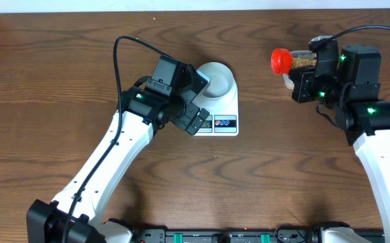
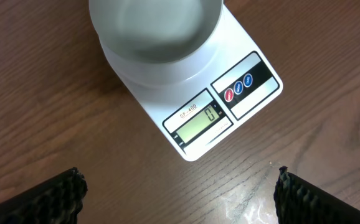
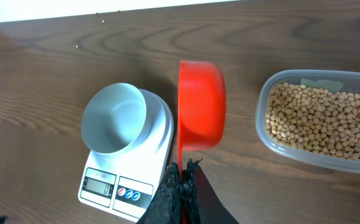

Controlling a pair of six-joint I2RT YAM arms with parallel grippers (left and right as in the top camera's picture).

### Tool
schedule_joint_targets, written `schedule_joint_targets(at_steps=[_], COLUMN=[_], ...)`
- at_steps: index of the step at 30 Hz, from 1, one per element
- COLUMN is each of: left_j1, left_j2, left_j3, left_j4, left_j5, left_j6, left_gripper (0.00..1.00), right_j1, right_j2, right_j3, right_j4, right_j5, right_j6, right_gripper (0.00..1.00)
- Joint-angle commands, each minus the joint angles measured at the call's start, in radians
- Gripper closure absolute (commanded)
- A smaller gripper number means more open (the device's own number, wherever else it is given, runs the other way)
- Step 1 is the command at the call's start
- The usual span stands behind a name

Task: Scoop item into bowl and weigh 50g on scale
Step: 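Lift the left gripper back from the scale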

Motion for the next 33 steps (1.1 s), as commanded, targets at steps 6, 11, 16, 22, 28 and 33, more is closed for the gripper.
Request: schedule_joint_targets(at_steps=[6, 11, 16, 22, 28, 33], left_j1=[0.003, 0.003, 0.003, 0.003, 0.003, 0.003], left_j2=[-0.11, -0.137, -0.132, -0.132, -0.132, -0.132], left_j3=[0.005, 0.005, 0.004, 0.003, 0.004, 0.003], left_j4=[-0.006, -0.008, -0.019, -0.019, -0.019, -0.019], left_j5=[0.013, 0.013, 0.013, 0.012, 0.012, 0.012], left_j6=[-0.002, -0.002, -0.002, -0.002, -0.002, -0.002], left_gripper=[0.02, 0.02, 0.02, 0.02, 0.02, 0.02], right_j1=[-0.005, -0.005, -0.005, -0.005, -0.005, -0.005], right_j2=[0.004, 0.004, 0.004, 0.004, 0.004, 0.004], right_j3=[0.019, 0.018, 0.018, 0.018, 0.019, 0.018], right_j4=[-0.009, -0.009, -0.01, -0.009, -0.009, -0.009], right_j5=[-0.009, -0.009, -0.009, -0.009, -0.009, -0.009], right_j6=[-0.013, -0.013, -0.013, -0.013, -0.013, -0.013], right_gripper=[0.99, 0.99, 0.99, 0.99, 0.99, 0.99])
